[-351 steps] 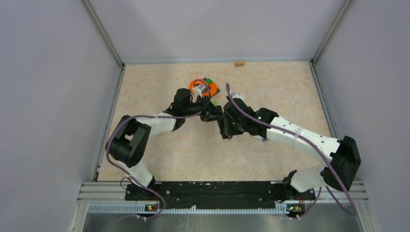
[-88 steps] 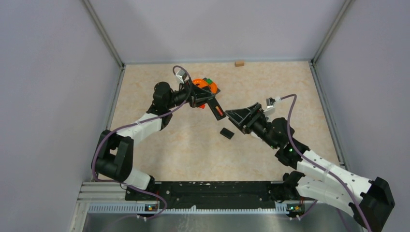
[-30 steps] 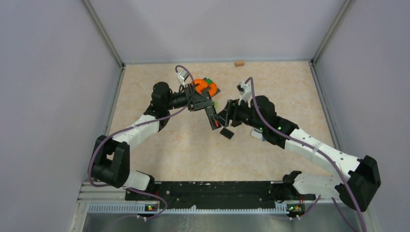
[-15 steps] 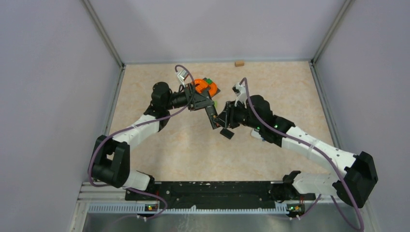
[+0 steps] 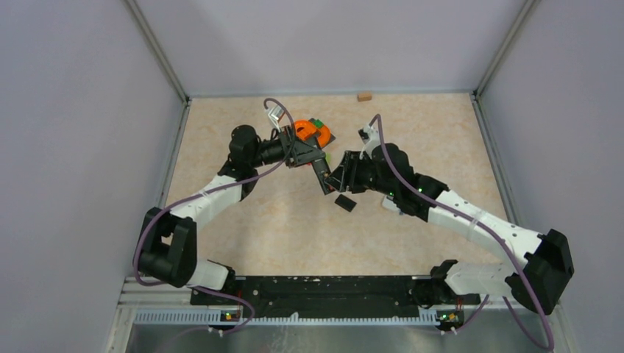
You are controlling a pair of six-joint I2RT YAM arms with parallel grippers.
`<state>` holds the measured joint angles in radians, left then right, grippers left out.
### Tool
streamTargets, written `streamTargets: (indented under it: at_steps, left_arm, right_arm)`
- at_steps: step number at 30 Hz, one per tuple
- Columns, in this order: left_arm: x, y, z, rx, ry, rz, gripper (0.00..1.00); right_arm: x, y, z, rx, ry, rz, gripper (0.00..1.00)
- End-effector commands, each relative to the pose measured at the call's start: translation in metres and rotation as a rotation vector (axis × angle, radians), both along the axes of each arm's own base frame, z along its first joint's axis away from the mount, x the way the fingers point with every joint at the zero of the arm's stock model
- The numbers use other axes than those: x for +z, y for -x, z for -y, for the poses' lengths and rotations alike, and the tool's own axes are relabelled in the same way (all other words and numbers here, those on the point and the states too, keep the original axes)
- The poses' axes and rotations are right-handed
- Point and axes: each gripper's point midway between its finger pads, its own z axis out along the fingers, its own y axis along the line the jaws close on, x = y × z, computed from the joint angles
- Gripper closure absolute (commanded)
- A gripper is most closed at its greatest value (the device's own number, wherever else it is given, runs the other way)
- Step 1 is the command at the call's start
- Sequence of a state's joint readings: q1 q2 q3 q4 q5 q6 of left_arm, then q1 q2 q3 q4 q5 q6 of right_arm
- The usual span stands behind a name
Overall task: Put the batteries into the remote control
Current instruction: Load the battery into the remote control, then pick up the battery from the center of the board.
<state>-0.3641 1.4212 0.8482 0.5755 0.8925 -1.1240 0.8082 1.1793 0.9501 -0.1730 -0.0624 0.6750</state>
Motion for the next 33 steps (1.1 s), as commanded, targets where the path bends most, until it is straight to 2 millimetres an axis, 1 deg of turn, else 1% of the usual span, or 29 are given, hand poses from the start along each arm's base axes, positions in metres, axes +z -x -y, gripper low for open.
streamTargets:
  at_steps: [1, 2, 4, 7, 9, 10, 11, 14, 15, 16, 18, 21, 24, 28, 33]
  left_arm:
    - [0.025, 0.009, -0.007, 0.011, 0.021, 0.105, 1.0]
    - [0.021, 0.005, -0.009, 0.031, 0.006, 0.094, 1.0]
    - [0.011, 0.0, -0.013, 0.062, -0.03, 0.059, 1.0]
    - [-0.01, -0.006, -0.018, 0.12, -0.086, 0.006, 1.0]
    - [-0.02, -0.01, -0.021, 0.146, -0.113, -0.013, 1.0]
    - [-0.025, -0.011, -0.023, 0.156, -0.128, -0.029, 1.0]
    - [-0.026, -0.012, -0.023, 0.16, -0.136, -0.031, 1.0]
    - [-0.027, -0.014, -0.025, 0.171, -0.149, -0.028, 1.0]
    - [-0.027, -0.014, -0.025, 0.17, -0.151, -0.025, 1.0]
    - [-0.026, -0.014, -0.025, 0.169, -0.152, -0.021, 1.0]
    - [-0.024, -0.013, -0.025, 0.166, -0.156, -0.011, 1.0]
    - [-0.023, -0.012, -0.025, 0.161, -0.158, 0.004, 1.0]
    - [-0.022, -0.01, -0.025, 0.15, -0.155, 0.014, 1.0]
    - [-0.019, -0.009, -0.024, 0.14, -0.15, 0.025, 1.0]
    - [-0.015, -0.007, -0.023, 0.128, -0.144, 0.04, 1.0]
  right_arm:
    - [0.009, -0.013, 0.021, -0.114, 0.011, 0.015, 0.4]
    - [0.01, -0.011, 0.024, -0.11, 0.01, 0.012, 0.35]
    - [0.004, -0.009, 0.034, -0.127, 0.017, -0.023, 0.33]
    - [-0.019, -0.009, 0.062, -0.211, 0.051, -0.108, 0.33]
    - [-0.041, -0.016, 0.093, -0.329, 0.111, -0.164, 0.37]
    - [-0.056, -0.017, 0.113, -0.41, 0.163, -0.205, 0.4]
    - [-0.07, -0.019, 0.136, -0.502, 0.218, -0.242, 0.46]
    - [-0.107, -0.014, 0.203, -0.743, 0.389, -0.357, 0.61]
    - [-0.118, -0.011, 0.218, -0.792, 0.423, -0.392, 0.65]
    - [-0.127, -0.008, 0.229, -0.823, 0.442, -0.417, 0.68]
    - [-0.144, -0.002, 0.246, -0.88, 0.466, -0.463, 0.73]
    - [-0.161, 0.005, 0.262, -0.954, 0.485, -0.507, 0.74]
    - [-0.176, 0.007, 0.269, -0.987, 0.497, -0.532, 0.73]
    - [-0.19, 0.002, 0.272, -0.998, 0.537, -0.552, 0.72]
    - [-0.193, -0.013, 0.266, -0.985, 0.532, -0.544, 0.72]
